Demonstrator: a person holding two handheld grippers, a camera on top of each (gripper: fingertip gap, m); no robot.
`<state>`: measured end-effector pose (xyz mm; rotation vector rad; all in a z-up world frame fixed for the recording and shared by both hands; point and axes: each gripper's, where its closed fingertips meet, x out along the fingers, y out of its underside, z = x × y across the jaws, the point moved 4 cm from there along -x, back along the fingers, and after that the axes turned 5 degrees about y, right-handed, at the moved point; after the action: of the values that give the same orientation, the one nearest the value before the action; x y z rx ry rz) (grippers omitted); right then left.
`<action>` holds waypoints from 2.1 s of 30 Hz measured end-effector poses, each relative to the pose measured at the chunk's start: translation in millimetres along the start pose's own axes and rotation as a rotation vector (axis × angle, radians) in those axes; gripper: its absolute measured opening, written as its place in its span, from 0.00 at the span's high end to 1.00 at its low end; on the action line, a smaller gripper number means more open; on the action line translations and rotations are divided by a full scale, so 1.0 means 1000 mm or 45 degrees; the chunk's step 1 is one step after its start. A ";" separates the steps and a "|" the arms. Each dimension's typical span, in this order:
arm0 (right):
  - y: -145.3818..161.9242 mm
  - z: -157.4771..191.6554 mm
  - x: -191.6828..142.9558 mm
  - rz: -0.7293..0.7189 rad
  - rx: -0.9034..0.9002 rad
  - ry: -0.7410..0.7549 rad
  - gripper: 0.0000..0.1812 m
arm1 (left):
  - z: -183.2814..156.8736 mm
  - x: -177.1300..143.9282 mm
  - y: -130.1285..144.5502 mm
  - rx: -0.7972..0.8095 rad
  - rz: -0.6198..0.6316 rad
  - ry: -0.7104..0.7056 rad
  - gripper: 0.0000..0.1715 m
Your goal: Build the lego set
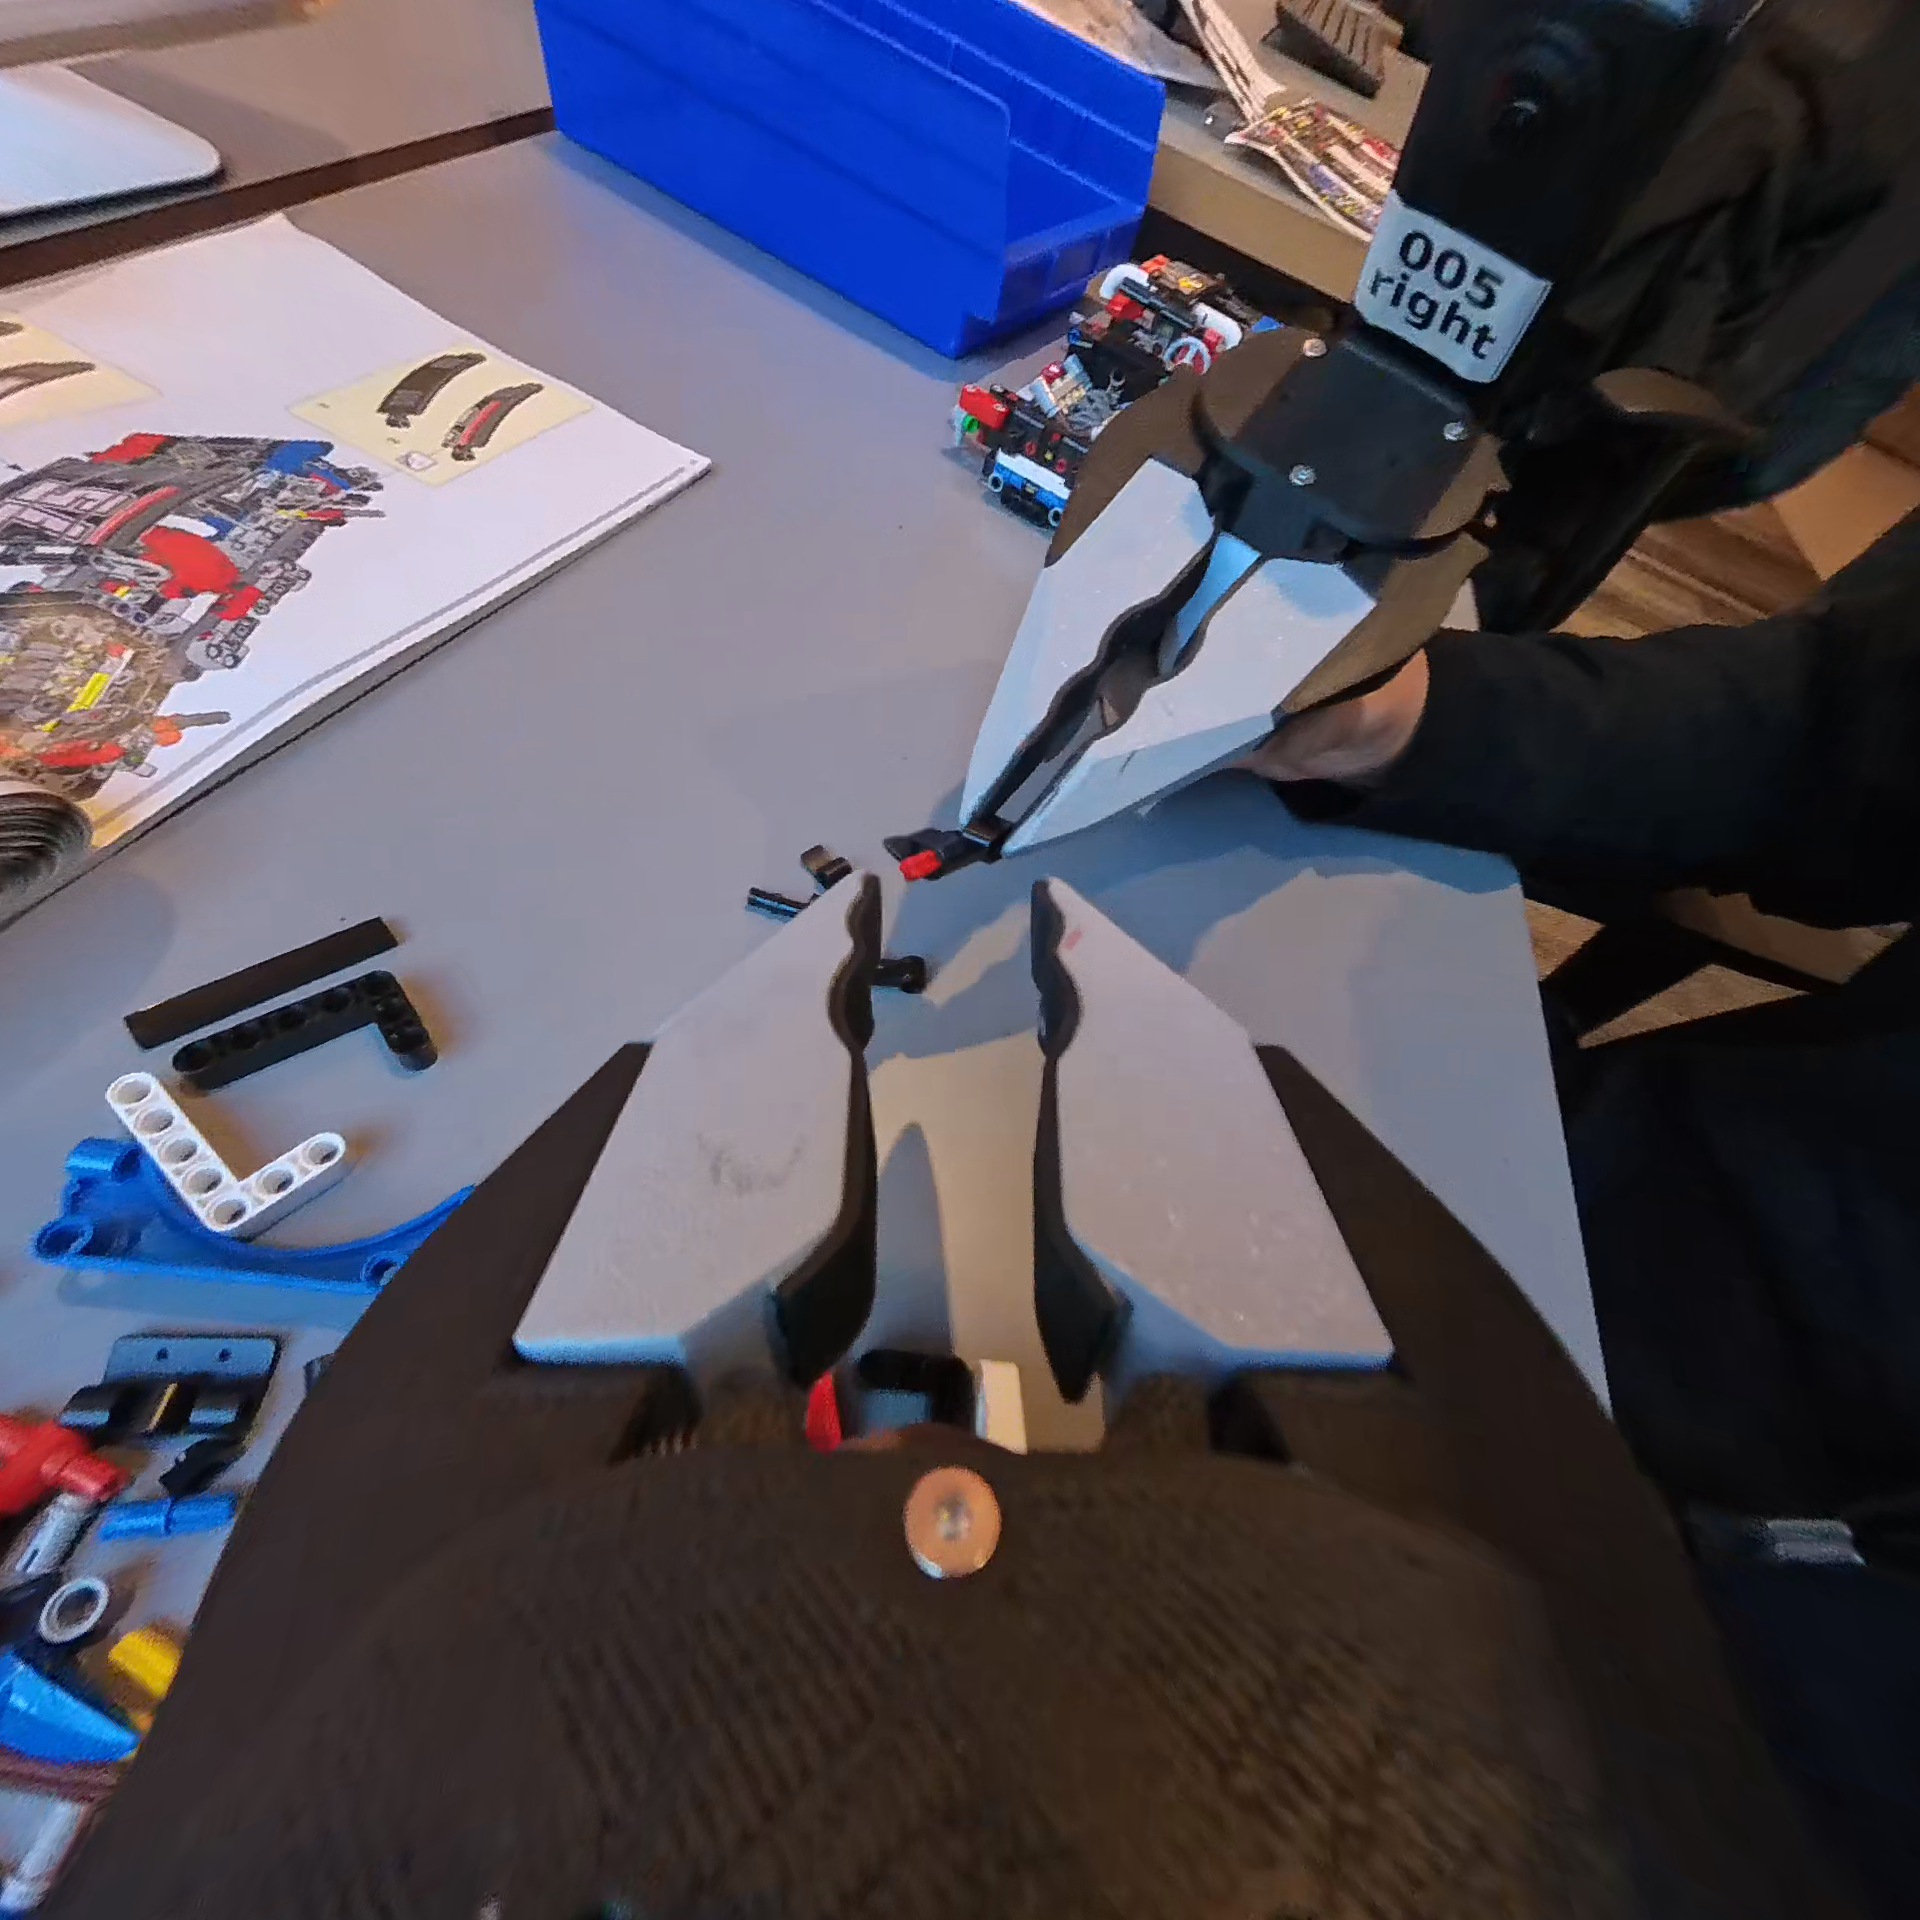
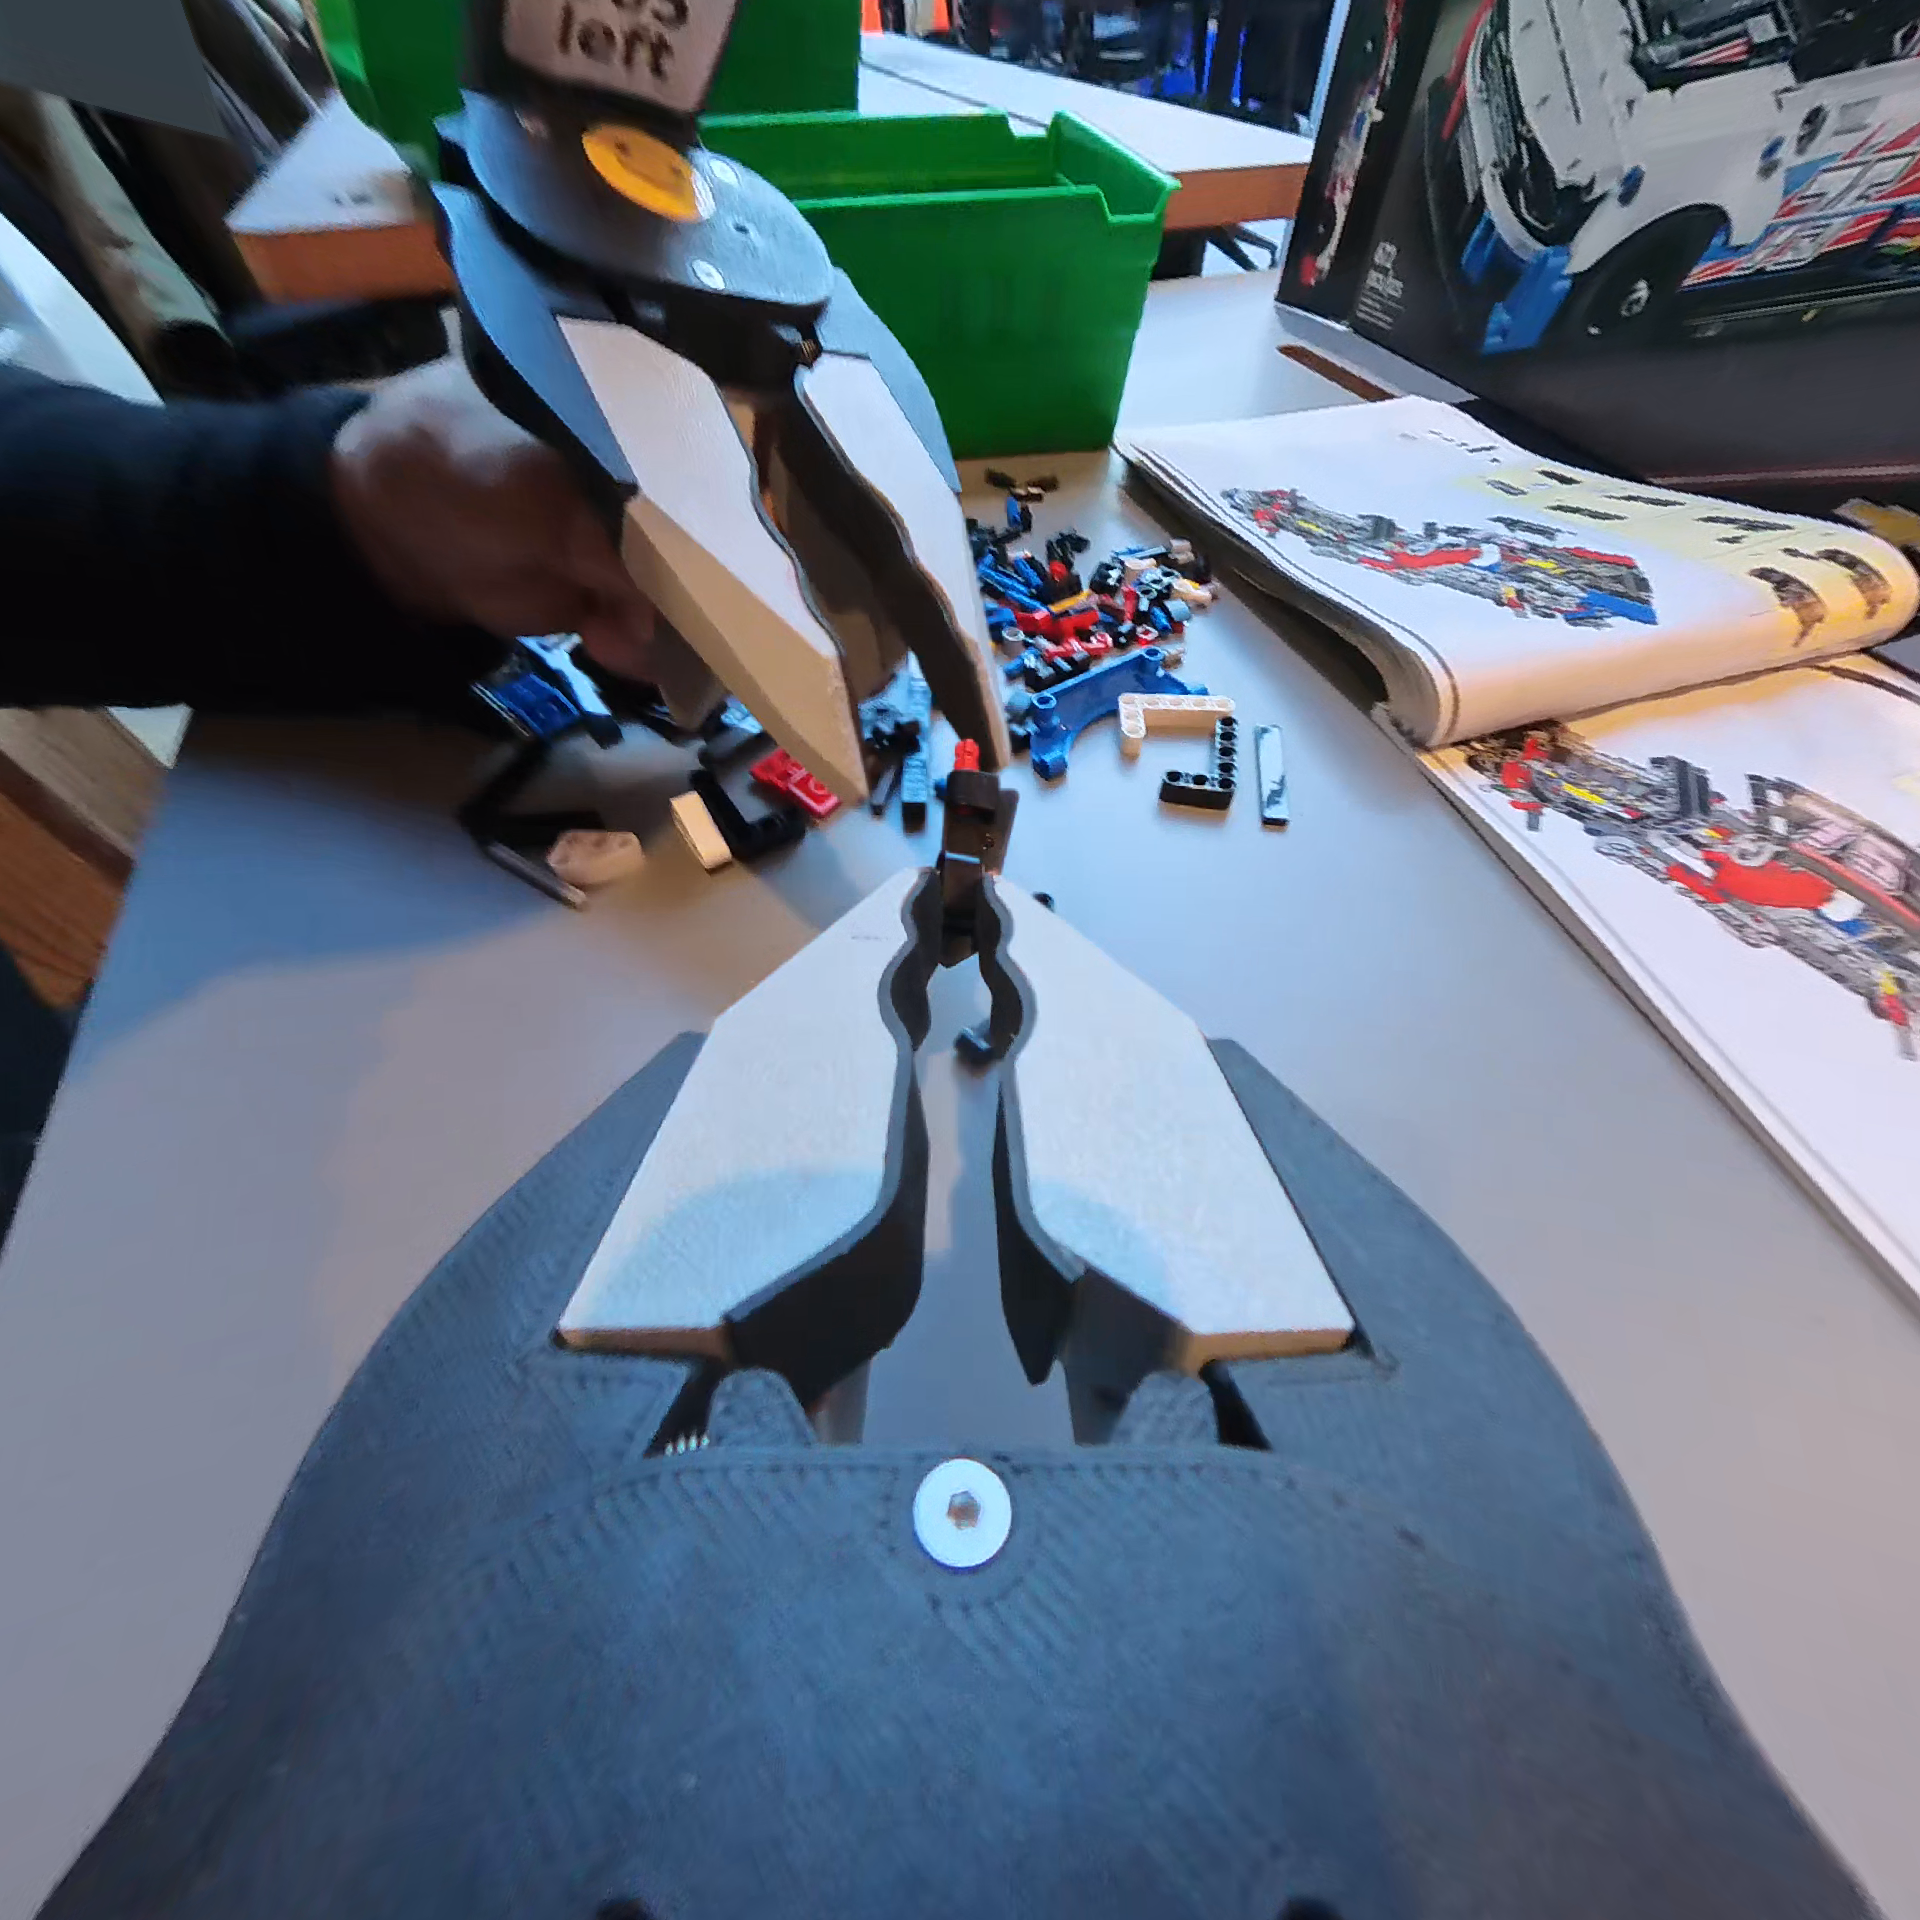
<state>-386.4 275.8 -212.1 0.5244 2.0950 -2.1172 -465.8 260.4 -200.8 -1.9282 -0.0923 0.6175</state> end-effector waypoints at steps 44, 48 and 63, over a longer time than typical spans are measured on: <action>0.055 0.032 -0.014 0.474 -0.256 -0.424 0.98 | -0.029 0.034 0.062 0.247 0.564 0.199 1.00; 0.055 0.033 -0.014 0.474 -0.266 -0.422 0.98 | -0.029 0.034 0.062 0.254 0.566 0.199 1.00; 0.055 0.033 -0.013 0.481 -0.284 -0.424 0.98 | -0.030 0.036 0.061 0.287 0.628 0.190 1.00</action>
<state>-362.0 239.2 -260.6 0.4577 1.8421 -1.6136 -433.9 220.3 -258.3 -1.7732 0.5405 0.7657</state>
